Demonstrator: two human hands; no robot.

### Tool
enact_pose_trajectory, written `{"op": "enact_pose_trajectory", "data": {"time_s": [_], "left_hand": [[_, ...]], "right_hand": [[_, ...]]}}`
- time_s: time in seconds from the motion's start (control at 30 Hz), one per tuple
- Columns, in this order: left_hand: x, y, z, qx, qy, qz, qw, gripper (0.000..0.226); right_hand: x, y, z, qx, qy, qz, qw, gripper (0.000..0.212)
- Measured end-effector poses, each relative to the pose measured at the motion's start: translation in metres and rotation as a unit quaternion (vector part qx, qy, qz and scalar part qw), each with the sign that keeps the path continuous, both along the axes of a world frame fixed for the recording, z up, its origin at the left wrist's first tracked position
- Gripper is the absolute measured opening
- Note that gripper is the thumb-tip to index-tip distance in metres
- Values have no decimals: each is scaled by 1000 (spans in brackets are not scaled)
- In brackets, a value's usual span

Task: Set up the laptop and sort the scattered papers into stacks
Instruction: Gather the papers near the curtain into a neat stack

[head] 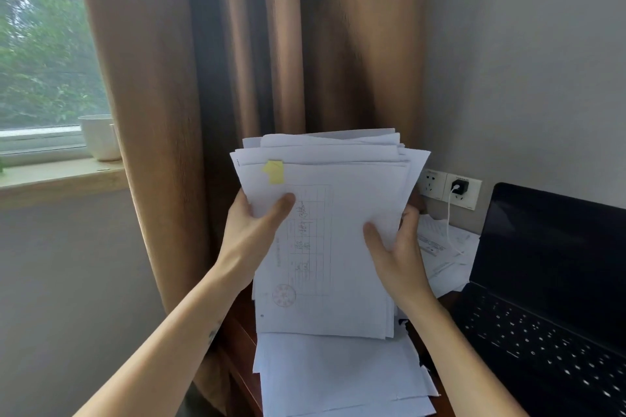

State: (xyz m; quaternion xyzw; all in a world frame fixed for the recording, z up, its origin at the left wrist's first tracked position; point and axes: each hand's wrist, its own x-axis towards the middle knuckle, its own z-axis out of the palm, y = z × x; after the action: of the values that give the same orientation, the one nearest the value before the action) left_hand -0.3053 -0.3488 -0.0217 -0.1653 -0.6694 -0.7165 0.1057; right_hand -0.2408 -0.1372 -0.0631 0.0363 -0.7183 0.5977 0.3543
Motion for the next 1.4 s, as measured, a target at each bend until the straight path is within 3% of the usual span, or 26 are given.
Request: {"op": "enact_pose_trajectory", "data": {"time_s": [0.23, 0.4, 0.47, 0.53, 0.63, 0.77, 0.9, 1.0, 1.13, 1.4], "left_hand": [[-1, 0, 1, -18, 16, 27, 999, 39], [-3, 2, 7, -38, 28, 64, 997, 65], [-3, 0, 14, -46, 113, 100, 987, 84], [-4, -3, 25, -114, 254, 171, 945, 92], [-4, 3, 49, -272, 434, 241, 824, 76], [2, 24, 69, -403, 476, 220, 750, 71], [2, 33, 73, -468, 461, 248, 711, 70], [3, 31, 66, -464, 466, 292, 694, 63], [4, 30, 56, -437, 481, 306, 696, 57], [-4, 23, 59, -444, 494, 304, 682, 62]], "right_hand": [[-1, 8, 0, 32, -29, 16, 999, 62], [-2, 10, 2, 22, -37, 23, 999, 62], [-1, 10, 3, 24, -38, 23, 999, 61], [-1, 10, 3, 20, -41, 25, 999, 60], [1, 8, 5, 21, -38, 28, 999, 60], [3, 8, 7, 20, -27, 31, 999, 65], [3, 12, 5, 11, -33, 33, 999, 70], [3, 14, 3, 3, -47, 44, 998, 66], [2, 14, 2, 11, -75, 68, 995, 50], [-1, 10, 2, -1, -68, 65, 996, 38]]}}
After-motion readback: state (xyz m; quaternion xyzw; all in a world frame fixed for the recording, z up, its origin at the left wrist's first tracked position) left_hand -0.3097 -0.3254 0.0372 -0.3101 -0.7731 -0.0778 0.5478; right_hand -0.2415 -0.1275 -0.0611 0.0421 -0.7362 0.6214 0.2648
